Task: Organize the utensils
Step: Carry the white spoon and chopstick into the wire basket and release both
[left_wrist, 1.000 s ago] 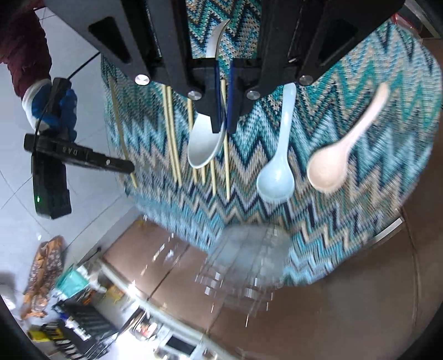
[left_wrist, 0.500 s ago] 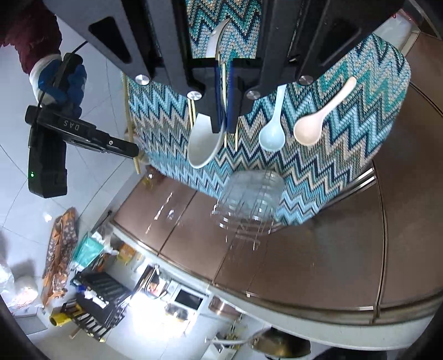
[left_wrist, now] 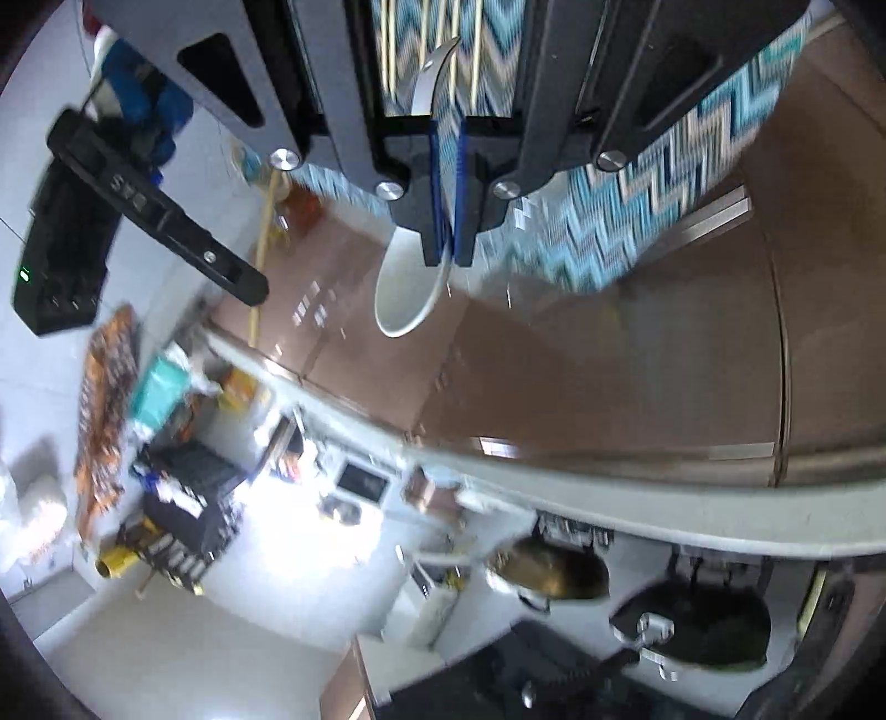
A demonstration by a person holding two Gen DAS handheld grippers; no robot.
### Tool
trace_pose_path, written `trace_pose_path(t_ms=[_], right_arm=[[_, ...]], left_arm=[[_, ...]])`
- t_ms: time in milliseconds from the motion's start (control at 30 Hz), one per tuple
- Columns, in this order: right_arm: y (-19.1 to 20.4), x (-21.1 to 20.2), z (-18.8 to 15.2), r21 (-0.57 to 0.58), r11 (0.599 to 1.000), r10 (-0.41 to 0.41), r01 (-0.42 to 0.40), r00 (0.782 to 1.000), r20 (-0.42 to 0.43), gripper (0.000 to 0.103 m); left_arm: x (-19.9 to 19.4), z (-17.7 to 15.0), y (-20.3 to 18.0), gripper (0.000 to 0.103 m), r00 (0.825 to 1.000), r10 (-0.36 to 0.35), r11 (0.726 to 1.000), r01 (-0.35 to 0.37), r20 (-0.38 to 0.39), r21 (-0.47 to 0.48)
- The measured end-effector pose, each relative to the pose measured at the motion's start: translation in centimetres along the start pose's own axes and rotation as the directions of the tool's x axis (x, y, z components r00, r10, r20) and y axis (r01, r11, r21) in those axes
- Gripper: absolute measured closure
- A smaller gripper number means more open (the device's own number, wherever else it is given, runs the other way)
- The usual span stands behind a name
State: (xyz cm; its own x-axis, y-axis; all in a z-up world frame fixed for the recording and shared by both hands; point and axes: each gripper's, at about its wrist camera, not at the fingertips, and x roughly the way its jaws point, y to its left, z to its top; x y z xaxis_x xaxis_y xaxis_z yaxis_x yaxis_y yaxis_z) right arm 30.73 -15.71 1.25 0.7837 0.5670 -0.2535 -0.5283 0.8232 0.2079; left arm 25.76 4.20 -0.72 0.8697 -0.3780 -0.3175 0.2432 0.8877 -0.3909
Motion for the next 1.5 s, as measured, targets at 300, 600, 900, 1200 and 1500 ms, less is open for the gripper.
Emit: trace_pose_path(t_ms=[300, 600, 900, 1200, 1500], right_arm=[[-3.3, 5.9, 2.6, -0.050, 0.996, -0.062, 0.078, 0.962, 0.267, 0.097], [-7.9, 12.2, -0.1, -0.014, 0.988, -0.141, 0.151, 0.950, 0.280, 0.097], [-9.4, 14.1, -3.7, 0.003, 0.979, -0.198, 0.202, 0.955, 0.222, 0.097], [-8.1, 13.9, -6.9, -0.059, 0.977, -0.198, 0.206, 0.974, 0.114, 0.096], [-7.1, 10.4, -5.9, -0.038, 0.969, -0.242, 0.246, 0.966, 0.090, 0.081]], left_arm=[[9.2, 3.3, 0.6, 0.100, 0.968, 0.150, 0.989, -0.146, 0.202, -0.037], [16.7, 1.1, 2.0, 0.100, 0.948, 0.253, 0.967, -0.252, 0.195, -0.033], [19.7, -2.8, 2.2, 0.100, 0.920, 0.325, 0.945, -0.323, 0.220, -0.048], [20.1, -6.7, 2.4, 0.096, 0.904, 0.364, 0.929, -0.368, 0.224, -0.025], [16.9, -6.1, 2.8, 0.073, 0.923, 0.339, 0.941, -0.336, 0.184, -0.045]])
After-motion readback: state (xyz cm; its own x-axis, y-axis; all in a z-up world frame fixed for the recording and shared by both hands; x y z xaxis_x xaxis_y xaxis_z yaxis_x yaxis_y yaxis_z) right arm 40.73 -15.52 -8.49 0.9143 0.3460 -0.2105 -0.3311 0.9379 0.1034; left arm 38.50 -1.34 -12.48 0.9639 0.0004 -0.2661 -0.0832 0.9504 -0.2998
